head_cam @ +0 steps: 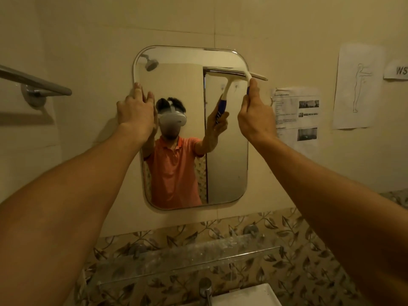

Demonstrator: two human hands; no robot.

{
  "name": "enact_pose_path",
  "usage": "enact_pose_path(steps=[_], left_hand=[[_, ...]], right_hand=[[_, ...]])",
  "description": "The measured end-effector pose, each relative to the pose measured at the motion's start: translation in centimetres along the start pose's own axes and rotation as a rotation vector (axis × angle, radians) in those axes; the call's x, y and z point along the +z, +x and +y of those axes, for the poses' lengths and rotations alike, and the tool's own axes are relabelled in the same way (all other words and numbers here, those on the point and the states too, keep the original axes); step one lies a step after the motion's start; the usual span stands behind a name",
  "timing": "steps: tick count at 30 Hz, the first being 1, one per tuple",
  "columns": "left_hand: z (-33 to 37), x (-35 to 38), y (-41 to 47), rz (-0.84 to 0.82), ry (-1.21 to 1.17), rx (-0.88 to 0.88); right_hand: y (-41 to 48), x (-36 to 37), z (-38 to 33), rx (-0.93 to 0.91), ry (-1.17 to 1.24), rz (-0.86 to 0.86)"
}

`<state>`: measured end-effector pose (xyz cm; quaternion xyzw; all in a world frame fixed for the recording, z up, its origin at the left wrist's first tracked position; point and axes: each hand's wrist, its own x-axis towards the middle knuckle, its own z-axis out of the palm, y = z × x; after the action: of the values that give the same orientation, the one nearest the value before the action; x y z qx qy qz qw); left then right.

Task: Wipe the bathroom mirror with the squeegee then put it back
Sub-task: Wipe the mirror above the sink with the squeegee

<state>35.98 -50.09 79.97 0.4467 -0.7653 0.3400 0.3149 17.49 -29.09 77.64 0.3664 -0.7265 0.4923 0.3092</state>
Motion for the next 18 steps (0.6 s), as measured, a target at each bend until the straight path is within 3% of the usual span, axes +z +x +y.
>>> enact_pose_path(steps=[8,18], left_hand=[[0.0,0.1,-0.1,0.021,-0.004,0.010],[-0.5,0.1,-0.3,0.019,-0.048,0.025]], right_hand=[[-3.4,1.5,1.8,0.014,-0.038,0.017],[-13.3,4.8,3.7,0.037,-0.094,-0.097]])
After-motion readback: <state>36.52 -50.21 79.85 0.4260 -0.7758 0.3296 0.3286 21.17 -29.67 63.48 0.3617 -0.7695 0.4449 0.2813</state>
